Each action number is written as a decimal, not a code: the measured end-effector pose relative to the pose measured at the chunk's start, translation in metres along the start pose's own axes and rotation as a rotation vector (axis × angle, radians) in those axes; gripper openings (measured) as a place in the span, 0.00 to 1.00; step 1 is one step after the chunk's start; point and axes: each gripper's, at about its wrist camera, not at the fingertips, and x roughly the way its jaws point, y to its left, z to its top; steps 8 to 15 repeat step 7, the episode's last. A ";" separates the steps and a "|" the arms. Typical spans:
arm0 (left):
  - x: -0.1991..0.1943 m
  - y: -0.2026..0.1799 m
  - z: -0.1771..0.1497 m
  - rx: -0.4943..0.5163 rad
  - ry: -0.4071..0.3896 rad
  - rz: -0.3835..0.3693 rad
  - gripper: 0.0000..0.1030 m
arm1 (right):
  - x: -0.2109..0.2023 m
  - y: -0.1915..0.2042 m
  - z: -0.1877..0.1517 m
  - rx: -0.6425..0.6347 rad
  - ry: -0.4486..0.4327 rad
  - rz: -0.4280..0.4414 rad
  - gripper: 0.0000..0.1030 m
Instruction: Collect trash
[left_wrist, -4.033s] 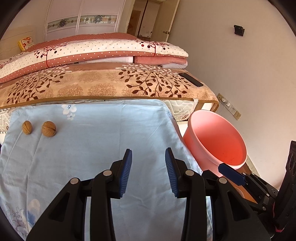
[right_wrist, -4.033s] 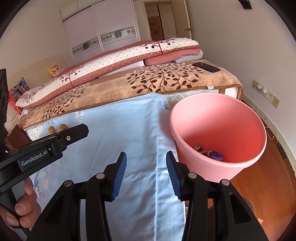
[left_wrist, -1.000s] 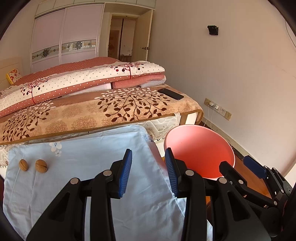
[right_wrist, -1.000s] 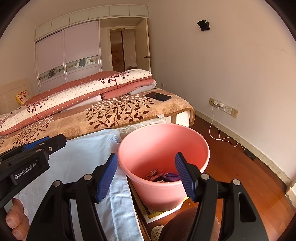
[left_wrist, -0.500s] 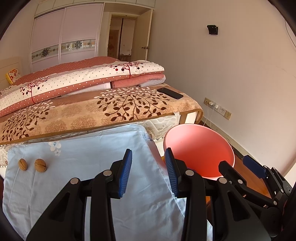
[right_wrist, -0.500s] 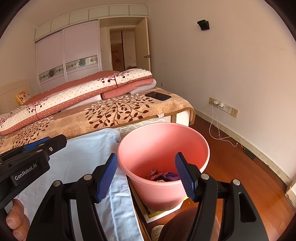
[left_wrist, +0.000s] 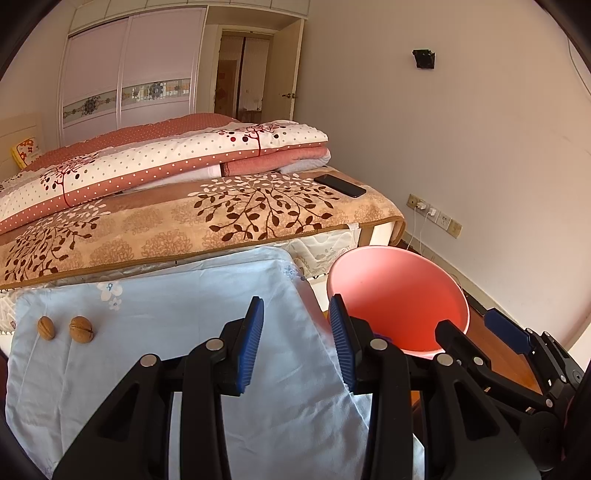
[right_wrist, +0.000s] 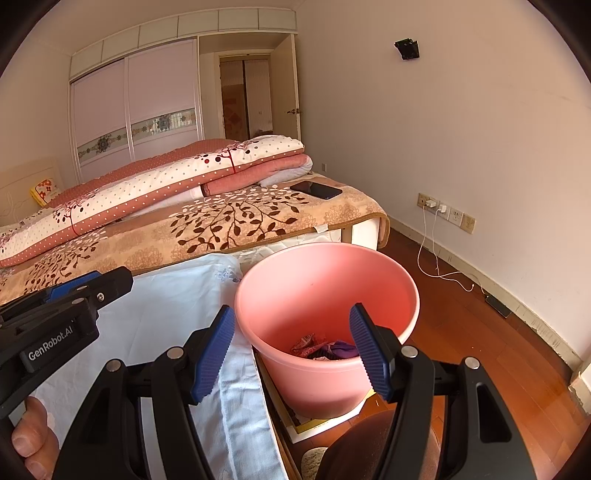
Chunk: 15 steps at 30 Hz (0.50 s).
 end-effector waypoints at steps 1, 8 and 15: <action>0.000 0.000 0.000 -0.002 0.004 -0.002 0.36 | 0.000 0.000 -0.001 0.000 0.000 0.000 0.62; 0.001 0.004 0.000 -0.011 0.011 -0.002 0.36 | 0.000 0.001 -0.002 -0.003 0.001 0.001 0.62; 0.001 0.004 0.000 -0.011 0.011 -0.002 0.36 | 0.000 0.001 -0.002 -0.003 0.001 0.001 0.62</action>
